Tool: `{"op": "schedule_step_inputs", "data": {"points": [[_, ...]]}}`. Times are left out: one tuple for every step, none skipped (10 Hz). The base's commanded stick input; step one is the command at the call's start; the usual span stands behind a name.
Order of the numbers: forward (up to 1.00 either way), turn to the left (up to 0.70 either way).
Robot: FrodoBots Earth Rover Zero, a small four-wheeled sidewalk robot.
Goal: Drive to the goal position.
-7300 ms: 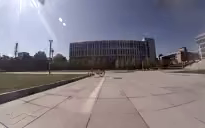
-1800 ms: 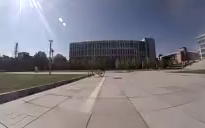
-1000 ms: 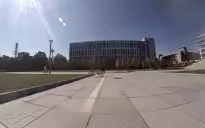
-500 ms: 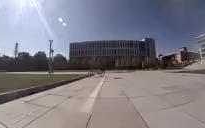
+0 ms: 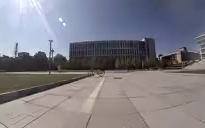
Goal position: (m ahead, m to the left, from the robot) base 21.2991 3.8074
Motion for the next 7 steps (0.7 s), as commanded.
{"op": "schedule_step_inputs", "data": {"points": [[0.06,0.00],[0.06,0.00],[0.06,0.00],[0.06,0.00],[0.06,0.00],[0.06,0.00],[0.06,0.00]]}}
